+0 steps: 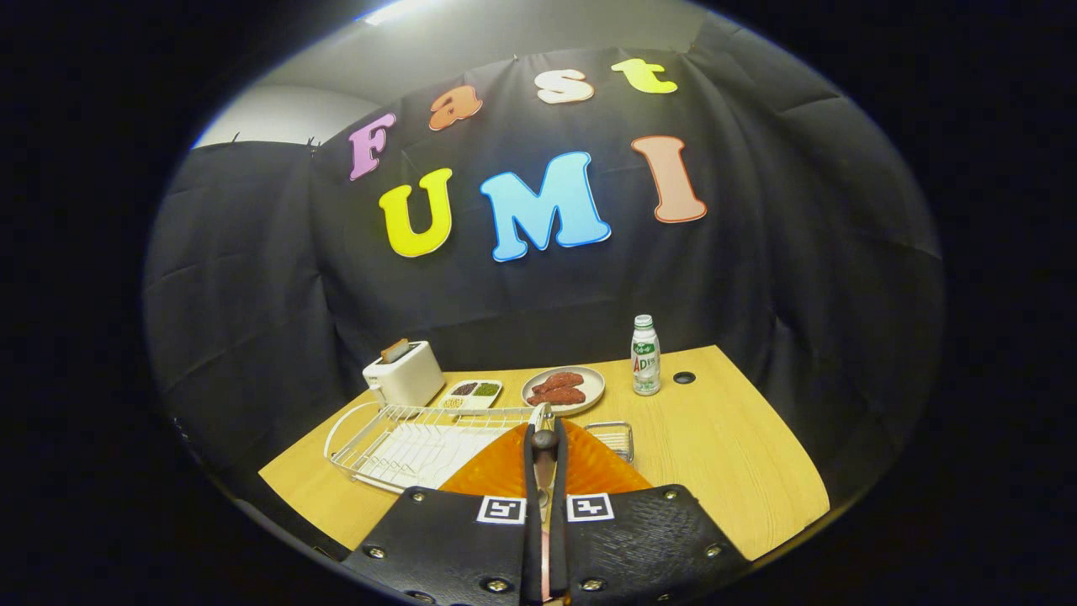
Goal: Take the plate from the dish rack, then take the spoon from the basket and place it into the plate.
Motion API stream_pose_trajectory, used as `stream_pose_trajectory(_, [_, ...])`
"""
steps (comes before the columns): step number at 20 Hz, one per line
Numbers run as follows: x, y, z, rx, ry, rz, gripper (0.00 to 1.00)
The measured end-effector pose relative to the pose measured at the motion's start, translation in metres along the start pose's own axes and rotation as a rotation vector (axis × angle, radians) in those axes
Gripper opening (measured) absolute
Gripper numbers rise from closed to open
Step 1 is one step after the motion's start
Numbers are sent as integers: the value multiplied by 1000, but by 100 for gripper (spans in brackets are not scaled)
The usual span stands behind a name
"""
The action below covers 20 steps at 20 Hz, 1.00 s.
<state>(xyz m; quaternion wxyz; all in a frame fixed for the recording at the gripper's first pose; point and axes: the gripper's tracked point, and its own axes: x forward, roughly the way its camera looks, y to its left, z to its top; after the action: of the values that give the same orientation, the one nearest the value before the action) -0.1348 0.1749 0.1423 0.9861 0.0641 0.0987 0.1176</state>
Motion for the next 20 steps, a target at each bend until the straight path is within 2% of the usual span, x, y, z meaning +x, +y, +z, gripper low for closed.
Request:
stream_pose_trajectory(9, [-3,38,-70,37,143,90,3])
stream_pose_trajectory(16, [10,61,-104,67,210,157,3])
stream_pose_trajectory(20, [14,63,-121,86,247,169,3])
